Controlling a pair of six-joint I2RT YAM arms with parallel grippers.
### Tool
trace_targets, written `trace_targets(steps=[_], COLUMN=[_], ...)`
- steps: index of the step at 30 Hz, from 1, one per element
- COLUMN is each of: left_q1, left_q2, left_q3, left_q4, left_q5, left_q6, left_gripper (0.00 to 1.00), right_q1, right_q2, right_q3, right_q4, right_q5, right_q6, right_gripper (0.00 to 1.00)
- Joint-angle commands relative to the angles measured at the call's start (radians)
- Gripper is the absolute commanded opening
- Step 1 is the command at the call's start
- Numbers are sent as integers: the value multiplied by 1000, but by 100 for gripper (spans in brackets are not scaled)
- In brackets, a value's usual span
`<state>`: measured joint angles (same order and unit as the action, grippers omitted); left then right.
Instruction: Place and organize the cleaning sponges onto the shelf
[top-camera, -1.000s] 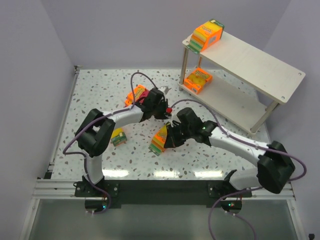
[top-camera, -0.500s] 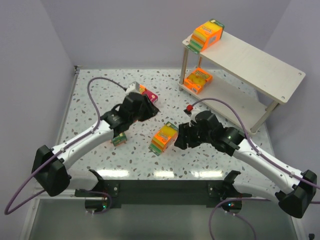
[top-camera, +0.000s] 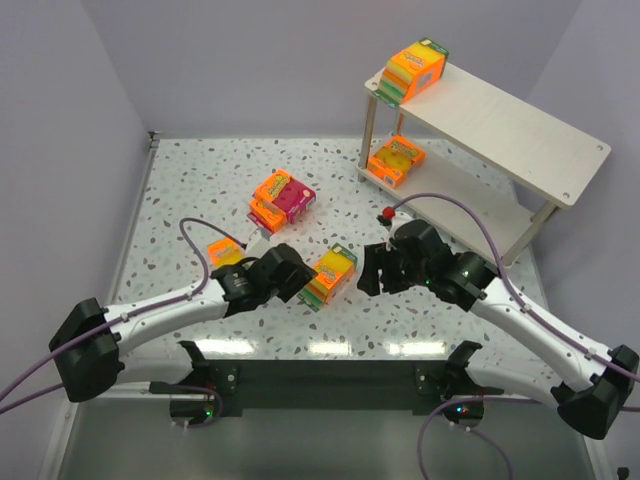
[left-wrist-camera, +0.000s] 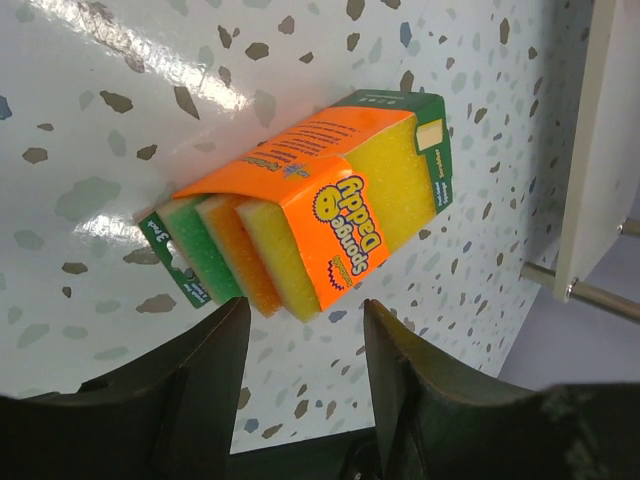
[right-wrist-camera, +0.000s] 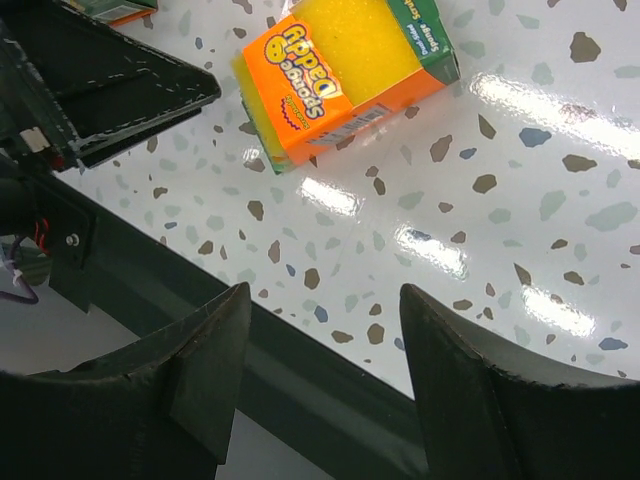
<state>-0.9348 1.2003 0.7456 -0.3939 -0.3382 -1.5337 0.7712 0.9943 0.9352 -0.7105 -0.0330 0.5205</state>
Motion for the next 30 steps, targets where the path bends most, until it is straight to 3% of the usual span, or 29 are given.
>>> trace_targets(steps=[1, 11, 17, 23, 30], left_q1=[-10, -21, -19, -18, -19], left_q2=[42, 165, 257, 274, 148], left_q3=[-38, -29, -5, -29, 65], left_q4=[76, 236, 277, 277, 207], left_q5=[-22, -77, -67, -45, -91], left_q6=[-106, -88, -20, 9, 135], left_gripper=[54, 49, 32, 0, 0], right_q1=[-6, -7, -6, -7, -10], right_q2=[-39, -77, -89, -101, -160], right_q3=[33, 27, 27, 54, 132], right_q4=[-27, -61, -79, -113, -214], right_q5=[30, 64, 77, 97, 179], right_q6=[22, 38, 36, 39, 79], right_gripper=[65, 64, 61, 59, 53])
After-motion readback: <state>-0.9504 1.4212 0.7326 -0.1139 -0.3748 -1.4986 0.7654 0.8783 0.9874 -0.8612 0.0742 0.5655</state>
